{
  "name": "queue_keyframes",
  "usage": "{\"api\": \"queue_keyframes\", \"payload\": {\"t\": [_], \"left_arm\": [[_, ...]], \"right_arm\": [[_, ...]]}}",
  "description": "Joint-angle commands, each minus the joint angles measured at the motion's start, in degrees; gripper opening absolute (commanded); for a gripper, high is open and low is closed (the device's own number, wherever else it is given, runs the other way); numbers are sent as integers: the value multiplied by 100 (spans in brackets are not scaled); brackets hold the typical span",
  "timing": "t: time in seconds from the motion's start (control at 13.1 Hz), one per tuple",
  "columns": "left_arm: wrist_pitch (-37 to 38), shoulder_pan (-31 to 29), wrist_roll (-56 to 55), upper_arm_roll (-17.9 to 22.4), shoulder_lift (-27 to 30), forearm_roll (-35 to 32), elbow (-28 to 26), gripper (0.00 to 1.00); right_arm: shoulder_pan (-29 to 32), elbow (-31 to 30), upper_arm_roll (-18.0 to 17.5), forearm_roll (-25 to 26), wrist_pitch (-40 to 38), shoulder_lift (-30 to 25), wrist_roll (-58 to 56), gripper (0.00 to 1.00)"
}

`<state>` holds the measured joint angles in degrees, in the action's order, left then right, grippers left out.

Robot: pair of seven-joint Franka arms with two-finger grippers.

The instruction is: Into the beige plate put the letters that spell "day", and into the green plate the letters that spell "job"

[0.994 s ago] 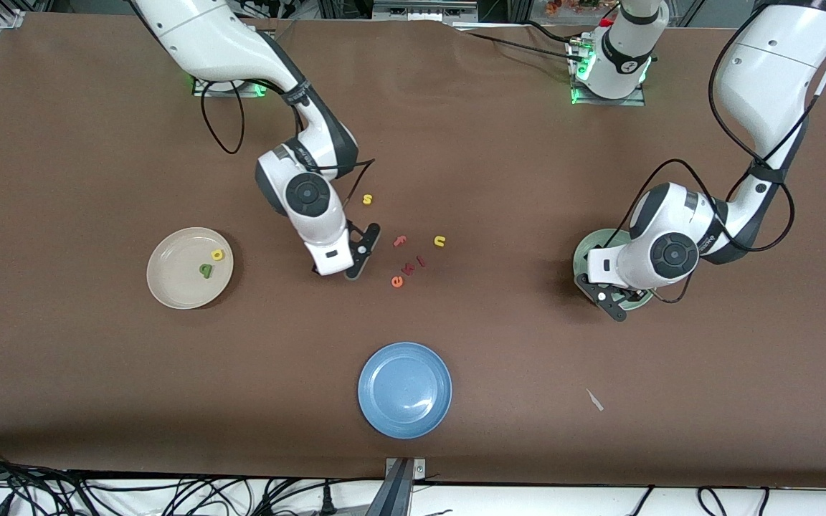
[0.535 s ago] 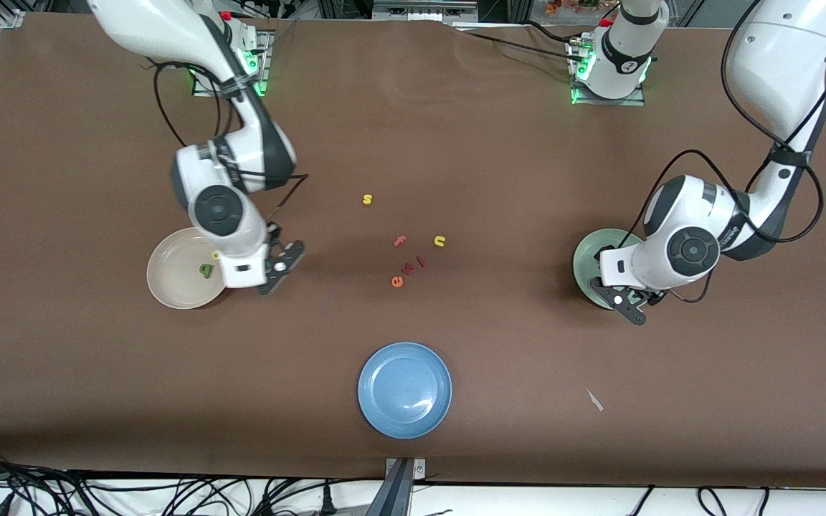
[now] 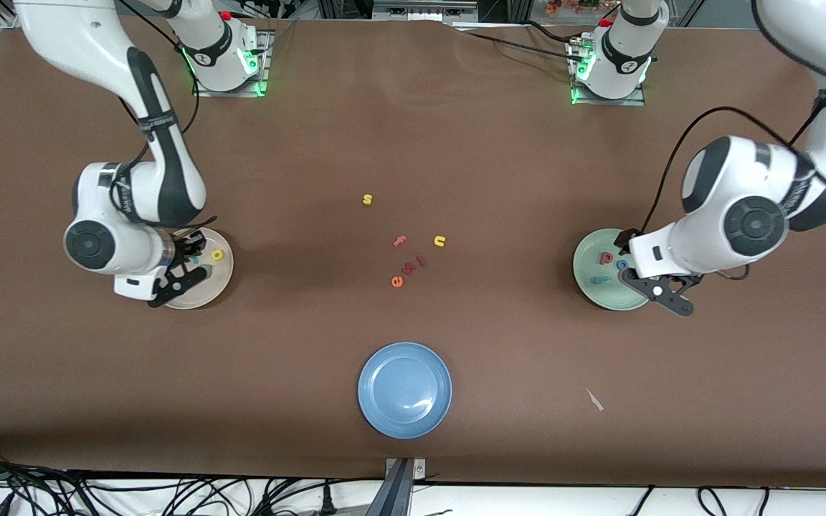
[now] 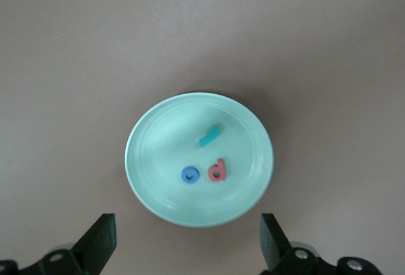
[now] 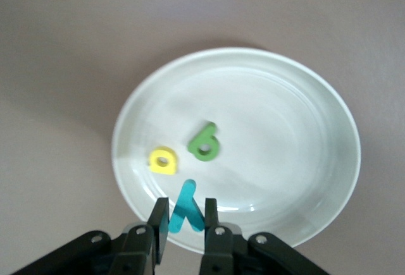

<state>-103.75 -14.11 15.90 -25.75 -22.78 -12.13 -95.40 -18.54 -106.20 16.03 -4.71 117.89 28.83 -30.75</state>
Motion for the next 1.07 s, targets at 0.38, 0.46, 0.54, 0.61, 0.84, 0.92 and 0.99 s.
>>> {"api": "queue_keyframes", "payload": {"t": [0.38,0.46,0.54,0.61,0.84,0.92,0.99], "left_arm": [[1970,14,-96,-43,89,536,1707,100],[2146,14,-227,-70,116,536,1752,100],[2235,23,-411,-70,238,554,1761,100],[2245,23,-456,-53,369,658,1762,100],[2359,40,-422,44,633,720,1753,100],[2316,127,-369,201,704,886,1727,100],[2298,398,-342,542,809,1131,1709,100]], "right_arm": [[-158,1109,-91,-417,-1382,0,1122,100],[-176,1154,-91,-417,-1409,0,1176,100],[-176,1198,-91,-425,-1427,0,1150,100],[-176,1250,-91,-434,-1505,0,1150,100],[-185,1846,-91,-601,-2040,9,1560,100],[-203,2066,-100,-619,-2216,35,1920,100],[-229,2155,-196,-628,-2322,18,2141,100]]}}
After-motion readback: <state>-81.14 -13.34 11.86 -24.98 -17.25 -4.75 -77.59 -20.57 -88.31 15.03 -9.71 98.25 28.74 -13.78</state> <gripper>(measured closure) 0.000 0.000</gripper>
